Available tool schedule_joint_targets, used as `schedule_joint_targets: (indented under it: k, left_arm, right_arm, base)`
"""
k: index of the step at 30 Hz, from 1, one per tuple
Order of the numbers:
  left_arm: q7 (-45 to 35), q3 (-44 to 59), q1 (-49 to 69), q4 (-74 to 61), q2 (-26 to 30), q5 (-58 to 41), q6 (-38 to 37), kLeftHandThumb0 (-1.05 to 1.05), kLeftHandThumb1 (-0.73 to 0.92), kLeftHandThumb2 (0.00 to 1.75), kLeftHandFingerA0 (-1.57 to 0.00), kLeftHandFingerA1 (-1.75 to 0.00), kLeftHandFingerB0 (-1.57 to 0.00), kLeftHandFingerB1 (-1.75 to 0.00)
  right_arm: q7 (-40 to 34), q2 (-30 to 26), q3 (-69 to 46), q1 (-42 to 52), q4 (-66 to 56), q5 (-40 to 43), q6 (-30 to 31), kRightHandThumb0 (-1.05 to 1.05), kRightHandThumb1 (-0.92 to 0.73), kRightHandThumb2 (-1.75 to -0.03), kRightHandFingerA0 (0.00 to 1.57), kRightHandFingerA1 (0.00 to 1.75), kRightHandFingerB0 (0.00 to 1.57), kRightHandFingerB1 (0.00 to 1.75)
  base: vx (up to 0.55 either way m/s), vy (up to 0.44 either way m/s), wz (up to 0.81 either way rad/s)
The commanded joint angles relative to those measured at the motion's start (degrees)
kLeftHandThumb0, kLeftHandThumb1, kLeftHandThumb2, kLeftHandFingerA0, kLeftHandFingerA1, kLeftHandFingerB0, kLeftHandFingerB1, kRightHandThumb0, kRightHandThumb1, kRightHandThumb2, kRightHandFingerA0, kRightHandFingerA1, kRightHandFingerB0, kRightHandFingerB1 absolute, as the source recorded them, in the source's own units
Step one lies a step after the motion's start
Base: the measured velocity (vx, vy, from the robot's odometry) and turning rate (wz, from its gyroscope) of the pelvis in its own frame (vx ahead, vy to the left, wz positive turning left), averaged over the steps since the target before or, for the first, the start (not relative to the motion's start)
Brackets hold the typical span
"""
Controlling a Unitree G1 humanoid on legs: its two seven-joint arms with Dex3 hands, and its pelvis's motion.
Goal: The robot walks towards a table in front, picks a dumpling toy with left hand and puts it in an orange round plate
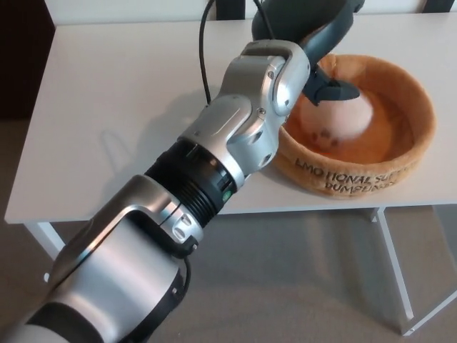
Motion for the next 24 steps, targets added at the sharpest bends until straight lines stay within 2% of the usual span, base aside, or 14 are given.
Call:
schedule_joint_targets:
  k: [1, 2, 3, 7, 18, 19, 20, 21, 24]
  left_arm:
    - [-12.5, -1.9, -2.1, 0.4, 1.0, -0.1, 6.3, -0.95, 0.52, 0.97, 0.00, 0.00, -0.01, -0.04]
    - [-13.1, -2.1, -2.0, 0.2, 1.4, -0.1, 6.2, -0.95, 0.52, 0.97, 0.00, 0.00, -0.01, -0.04]
    - [-14.0, -2.4, -1.9, 0.1, 1.8, 0.0, 6.2, -0.98, 0.52, 0.99, 0.00, 0.00, -0.01, -0.04]
    - [-15.4, -2.6, -1.4, -0.5, 2.8, 0.0, 6.6, -1.01, 0.55, 1.02, 0.00, 0.00, -0.01, -0.05]
    - [-17.1, -2.5, -0.5, -2.7, 4.2, 0.1, 7.3, -1.05, 0.58, 1.04, 0.00, 0.00, -0.02, -0.06]
    - [-16.9, -1.5, 0.7, -7.2, 6.1, 0.2, 7.2, -1.04, 0.78, 0.64, 0.00, -0.18, 0.00, -0.21]
    - [-16.7, -0.7, 1.6, -10.6, 7.4, 0.3, 7.1, -1.04, 0.78, 0.64, 0.00, -0.18, 0.00, -0.21]
    - [-17.5, 1.6, 4.4, -20.3, 10.6, 0.3, 7.3, -0.91, 0.56, 1.03, 0.00, -0.14, 0.00, -0.17]
    - [-18.1, 2.2, 5.5, -23.8, 11.5, 0.3, 7.7, -0.91, 0.56, 1.03, 0.00, -0.14, 0.00, -0.17]
  right_arm:
    - [0.1, -0.4, -0.2, 0.1, -0.4, 0.3, -0.4, -0.53, -0.57, -0.87, 0.59, 0.57, 0.37, 0.48]
    - [0.2, -0.4, -0.2, 0.0, -0.4, 0.3, -0.1, -0.53, -0.57, -0.87, 0.59, 0.57, 0.37, 0.48]
    - [0.2, -0.5, -0.1, 0.0, -0.6, 0.2, -0.1, -0.47, -0.70, -0.62, 0.68, 0.44, 0.44, 0.34]
    - [0.0, -0.4, -0.1, 0.0, -0.4, 0.1, -0.2, -0.48, -0.69, -0.62, 0.72, 0.45, 0.44, 0.34]
    - [0.4, 0.0, -0.3, -0.1, -0.4, 0.4, 0.0, -0.47, -0.69, -0.62, 0.68, 0.44, 0.44, 0.34]
    - [0.1, 0.1, -0.3, 0.0, -0.4, 0.3, -0.2, -0.48, -0.69, -0.62, 0.66, 0.44, 0.45, 0.35]
    - [-0.1, 0.2, -0.3, 0.1, -0.5, 0.3, -0.3, -0.48, -0.69, -0.62, 0.66, 0.44, 0.45, 0.35]
    - [-0.3, 0.2, -0.1, 0.1, -0.5, 0.1, -0.4, -0.48, -0.68, -0.62, 0.68, 0.45, 0.45, 0.34]
    - [-0.4, 0.1, 0.0, 0.1, -0.6, 0.0, -0.4, -0.48, -0.68, -0.62, 0.68, 0.45, 0.45, 0.34]
  base:
    - [0.00, 0.000, 0.00]
    - [0.00, 0.000, 0.00]
    - [0.00, 0.000, 0.00]
    - [0.00, 0.000, 0.00]
    - [0.00, 0.000, 0.00]
    - [0.00, 0.000, 0.00]
    - [0.00, 0.000, 0.00]
    - [0.00, 0.000, 0.00]
    - [0.00, 0.000, 0.00]
